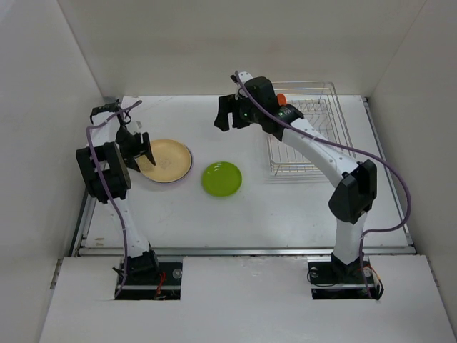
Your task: Unload the plates from the dish rack
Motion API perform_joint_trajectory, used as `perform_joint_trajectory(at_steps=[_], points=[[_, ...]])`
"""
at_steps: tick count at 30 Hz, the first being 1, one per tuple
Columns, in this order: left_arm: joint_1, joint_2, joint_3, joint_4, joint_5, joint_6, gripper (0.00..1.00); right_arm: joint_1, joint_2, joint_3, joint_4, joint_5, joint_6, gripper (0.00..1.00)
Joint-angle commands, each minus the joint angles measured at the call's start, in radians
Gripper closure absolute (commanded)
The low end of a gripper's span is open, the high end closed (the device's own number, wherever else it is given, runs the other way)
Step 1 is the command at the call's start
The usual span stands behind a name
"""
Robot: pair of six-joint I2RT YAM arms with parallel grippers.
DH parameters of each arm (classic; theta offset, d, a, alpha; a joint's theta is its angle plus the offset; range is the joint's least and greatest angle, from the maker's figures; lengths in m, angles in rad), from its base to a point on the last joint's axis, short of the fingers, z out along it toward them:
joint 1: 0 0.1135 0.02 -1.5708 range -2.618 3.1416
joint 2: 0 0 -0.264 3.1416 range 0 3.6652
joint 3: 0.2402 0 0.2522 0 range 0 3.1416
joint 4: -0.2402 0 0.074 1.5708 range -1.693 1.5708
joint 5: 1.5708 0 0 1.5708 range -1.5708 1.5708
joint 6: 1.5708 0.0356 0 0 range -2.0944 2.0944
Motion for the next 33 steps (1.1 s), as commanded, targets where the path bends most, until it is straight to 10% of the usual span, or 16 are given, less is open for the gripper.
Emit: perform_joint_trajectory(at_steps=[1,17,33], points=[[-0.001,-0.018,0.049,-0.063,-0.063,-0.004,0.32,-0.011,-0.064,-0.012,-0.027,0.066,0.007,0.17],[-0.032,-0.293,-0.014,0.001,-0.322,0.005,0.17,-0.356,0.157,0.298,-0.29,0.625,0.168,0.13],[-0.032,-0.366,-0.097,-0.008,-0.322,0.005,0.17,-0.399,0.261,0.197,-0.055,0.341,0.154,0.37]])
